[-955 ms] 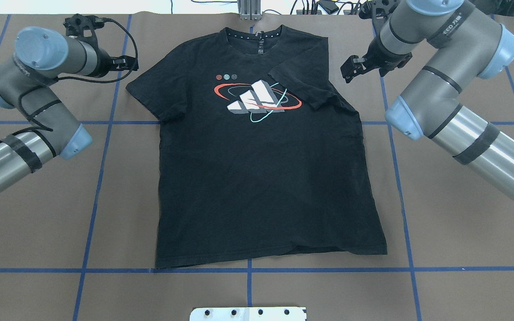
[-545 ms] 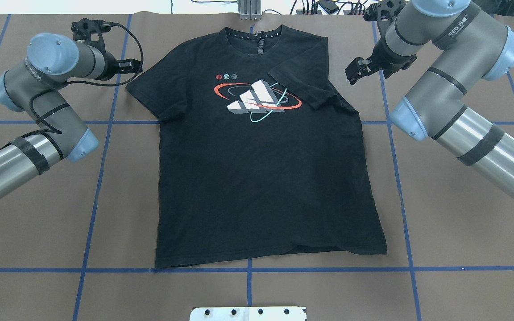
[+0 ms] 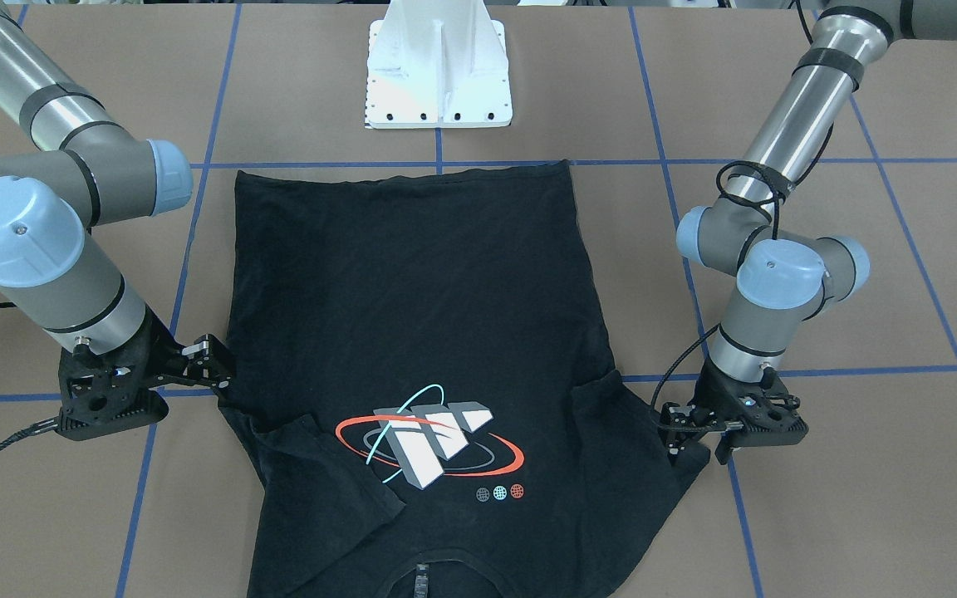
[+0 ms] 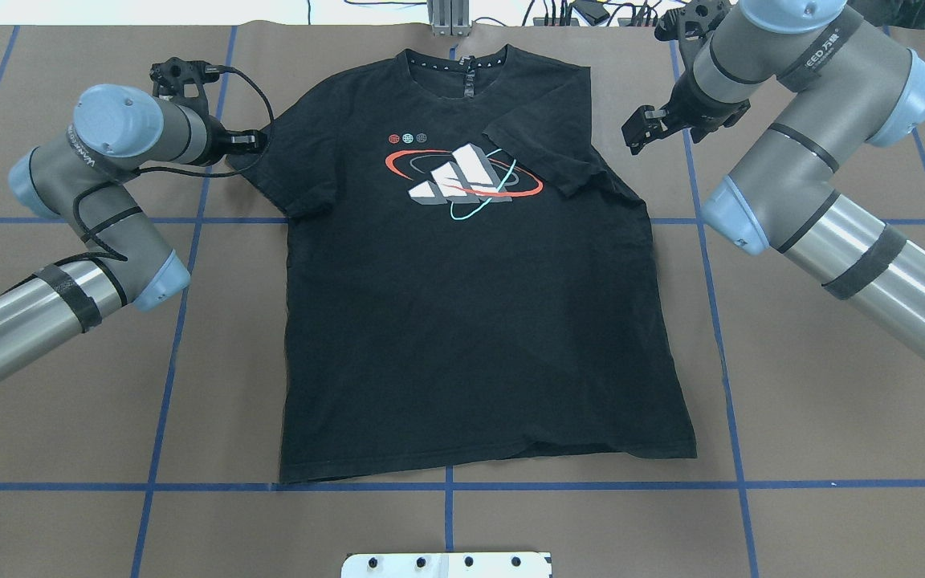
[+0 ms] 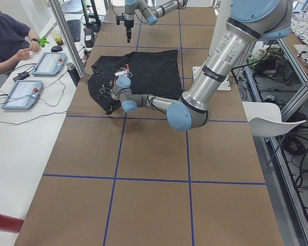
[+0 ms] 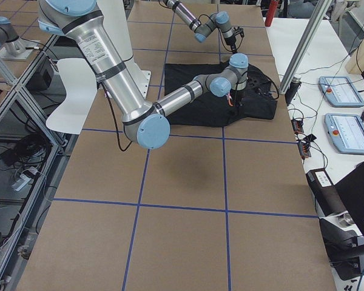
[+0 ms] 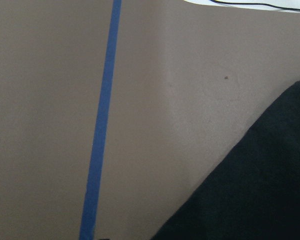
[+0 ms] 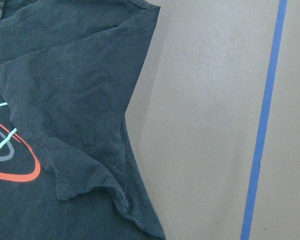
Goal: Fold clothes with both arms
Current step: 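Lift the right gripper off the shirt while the left arm moves in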
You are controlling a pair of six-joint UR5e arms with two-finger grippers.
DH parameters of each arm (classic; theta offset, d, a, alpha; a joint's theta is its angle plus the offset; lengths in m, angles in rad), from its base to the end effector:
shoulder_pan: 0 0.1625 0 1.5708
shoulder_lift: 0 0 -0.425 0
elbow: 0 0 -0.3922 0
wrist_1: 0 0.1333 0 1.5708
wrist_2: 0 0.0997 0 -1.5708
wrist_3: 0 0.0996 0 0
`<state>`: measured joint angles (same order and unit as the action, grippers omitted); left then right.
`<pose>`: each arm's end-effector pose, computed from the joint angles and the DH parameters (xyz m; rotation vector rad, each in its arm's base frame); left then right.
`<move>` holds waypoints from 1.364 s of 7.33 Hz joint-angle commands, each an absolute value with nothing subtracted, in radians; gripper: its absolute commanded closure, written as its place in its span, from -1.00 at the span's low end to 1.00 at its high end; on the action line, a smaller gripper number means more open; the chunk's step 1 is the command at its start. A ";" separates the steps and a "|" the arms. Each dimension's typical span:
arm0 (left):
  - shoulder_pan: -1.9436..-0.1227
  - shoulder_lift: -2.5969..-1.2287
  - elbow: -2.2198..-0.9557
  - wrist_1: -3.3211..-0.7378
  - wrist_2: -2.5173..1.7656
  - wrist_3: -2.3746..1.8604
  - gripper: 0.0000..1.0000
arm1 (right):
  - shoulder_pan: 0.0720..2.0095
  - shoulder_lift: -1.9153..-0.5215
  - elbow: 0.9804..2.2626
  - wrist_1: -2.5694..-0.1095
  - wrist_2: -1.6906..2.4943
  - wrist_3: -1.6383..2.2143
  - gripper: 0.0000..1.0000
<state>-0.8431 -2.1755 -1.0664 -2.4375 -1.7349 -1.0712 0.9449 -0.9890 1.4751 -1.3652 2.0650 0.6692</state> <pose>0.4243 -0.6523 0.4466 0.4829 0.8513 -0.2364 -0.3480 -0.6283 0.3383 0.2540 -0.7863 -0.1301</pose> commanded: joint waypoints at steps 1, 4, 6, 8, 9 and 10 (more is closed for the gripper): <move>-0.842 -2.172 -1.066 -2.437 -1.735 -1.072 -0.32 | 0.943 -0.986 1.473 -1.365 2.063 0.670 -0.99; -0.844 -2.172 -1.066 -2.437 -1.736 -1.072 0.32 | 0.939 -0.986 1.473 -1.367 2.063 0.675 -0.99; -0.845 -2.171 -1.068 -2.439 -1.736 -1.065 1.00 | 0.937 -0.985 1.473 -1.365 2.062 0.676 -0.99; -0.857 -2.169 -1.075 -2.437 -1.736 -1.063 1.00 | 0.937 -0.983 1.473 -1.365 2.062 0.680 -0.99; -0.873 -2.168 -1.077 -2.437 -1.741 -1.062 1.00 | 0.936 -0.983 1.473 -1.365 2.062 0.683 -0.99; -0.893 -2.161 -1.078 -2.436 -1.746 -1.030 1.00 | 0.936 -0.982 1.471 -1.367 2.062 0.681 -0.99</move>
<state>-0.8711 -2.1667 -1.0761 -2.4372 -1.7405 -1.0542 0.9364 -0.9831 1.4722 -1.3655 2.0617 0.6810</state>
